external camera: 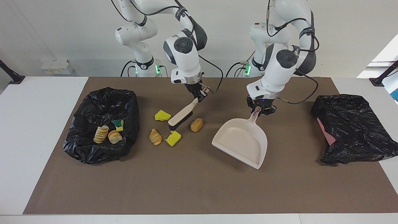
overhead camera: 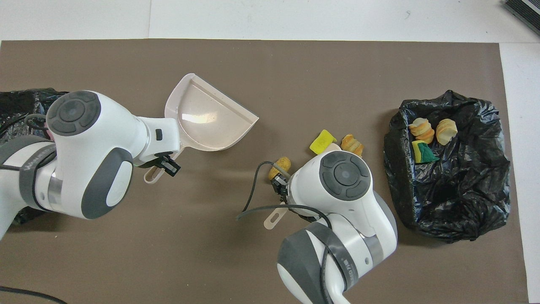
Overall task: Sweep and dump trash in bin
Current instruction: 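Lift the dustpan with the left gripper while the right gripper sweeps, then sweep the remaining pieces toward the dustpan with the right gripper's brush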
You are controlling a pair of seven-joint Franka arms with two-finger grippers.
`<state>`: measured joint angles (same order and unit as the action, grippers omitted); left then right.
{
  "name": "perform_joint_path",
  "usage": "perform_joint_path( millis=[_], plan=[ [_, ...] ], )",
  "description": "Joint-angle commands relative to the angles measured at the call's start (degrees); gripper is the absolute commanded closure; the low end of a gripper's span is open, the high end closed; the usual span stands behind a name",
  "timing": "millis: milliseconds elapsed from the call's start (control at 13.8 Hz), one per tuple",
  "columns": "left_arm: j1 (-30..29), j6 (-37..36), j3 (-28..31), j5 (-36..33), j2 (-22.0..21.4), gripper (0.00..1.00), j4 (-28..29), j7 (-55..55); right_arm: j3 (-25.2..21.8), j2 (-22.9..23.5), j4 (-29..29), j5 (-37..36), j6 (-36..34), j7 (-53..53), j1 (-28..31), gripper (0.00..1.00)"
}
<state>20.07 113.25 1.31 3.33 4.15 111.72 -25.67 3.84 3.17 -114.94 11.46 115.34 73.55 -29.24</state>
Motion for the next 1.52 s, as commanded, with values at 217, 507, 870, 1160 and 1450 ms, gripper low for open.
perform_joint_path(
  millis=[217,507,870,1160,1450],
  plan=[
    [-3.99,-2.06,-0.34,-5.76,-1.34,1.0,0.77,-25.38,0.47,-7.03,-7.31,-4.25,-9.51,-2.19,1.55,1.0],
    [-0.39,-3.83,-0.78,-15.62,-1.08,1.0,2.44,-25.31,0.47,-12.12,-15.73,-6.98,-8.91,-6.75,2.95,1.0],
    [5.06,-0.84,-1.04,-22.58,2.61,1.0,2.97,-26.01,0.47,-15.92,-22.69,-6.98,-6.35,-18.69,5.85,1.0],
    [7.43,-0.57,-1.22,-22.32,2.44,1.0,2.97,-26.1,0.56,-13.73,-22.7,-6.37,-0.84,-20.47,6.3,1.0],
    [8.4,0.83,-1.22,-17.66,2.53,1.0,3.15,-25.48,0.56,-5.21,-15.42,0.2,2.6,-20.38,5.95,1.0]
  ],
)
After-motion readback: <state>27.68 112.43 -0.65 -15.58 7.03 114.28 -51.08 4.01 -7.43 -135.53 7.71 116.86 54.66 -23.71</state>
